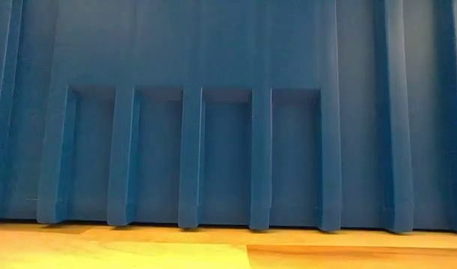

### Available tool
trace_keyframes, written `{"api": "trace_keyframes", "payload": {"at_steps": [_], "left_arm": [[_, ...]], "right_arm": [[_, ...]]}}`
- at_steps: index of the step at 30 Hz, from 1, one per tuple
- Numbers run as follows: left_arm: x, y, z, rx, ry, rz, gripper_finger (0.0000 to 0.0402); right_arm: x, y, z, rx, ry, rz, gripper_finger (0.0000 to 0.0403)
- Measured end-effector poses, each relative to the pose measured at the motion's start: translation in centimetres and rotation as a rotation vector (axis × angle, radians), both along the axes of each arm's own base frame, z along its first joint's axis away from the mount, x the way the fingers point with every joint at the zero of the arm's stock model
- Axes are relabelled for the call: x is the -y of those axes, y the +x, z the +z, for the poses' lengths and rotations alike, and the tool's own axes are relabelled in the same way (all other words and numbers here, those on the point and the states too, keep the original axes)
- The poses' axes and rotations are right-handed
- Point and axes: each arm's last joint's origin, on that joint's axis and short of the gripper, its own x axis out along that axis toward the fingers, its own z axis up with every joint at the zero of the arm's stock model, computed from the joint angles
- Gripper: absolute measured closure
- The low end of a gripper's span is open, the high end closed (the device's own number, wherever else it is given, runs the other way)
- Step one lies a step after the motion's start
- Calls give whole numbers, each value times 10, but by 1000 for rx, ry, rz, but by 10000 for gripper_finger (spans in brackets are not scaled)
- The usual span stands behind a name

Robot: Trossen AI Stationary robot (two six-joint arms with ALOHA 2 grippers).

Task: Pick and place slides into bin
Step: Put the black slide into the blue bin

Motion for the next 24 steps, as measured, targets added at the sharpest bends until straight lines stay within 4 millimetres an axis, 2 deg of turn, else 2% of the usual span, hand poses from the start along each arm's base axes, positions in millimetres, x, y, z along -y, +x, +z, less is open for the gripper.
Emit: {"api": "trace_keyframes", "payload": {"at_steps": [7, 12, 16, 21, 24], "left_arm": [[0, 0, 39, -112, 136, -56, 400], [1, 0, 75, -114, 283, -75, 401], [0, 3, 102, -81, 355, -163, 401], [5, 4, 116, -108, 325, -262, 401], [11, -2, 130, -164, 368, -259, 401]], "right_arm": [[1, 0, 0, 1, -5, -4, 201], [4, 1, 0, -1, -18, -15, 203], [10, 2, 0, 1, -17, -35, 201], [14, 3, 1, 8, -42, -59, 203], [14, 3, 2, -4, -75, -43, 201]]}}
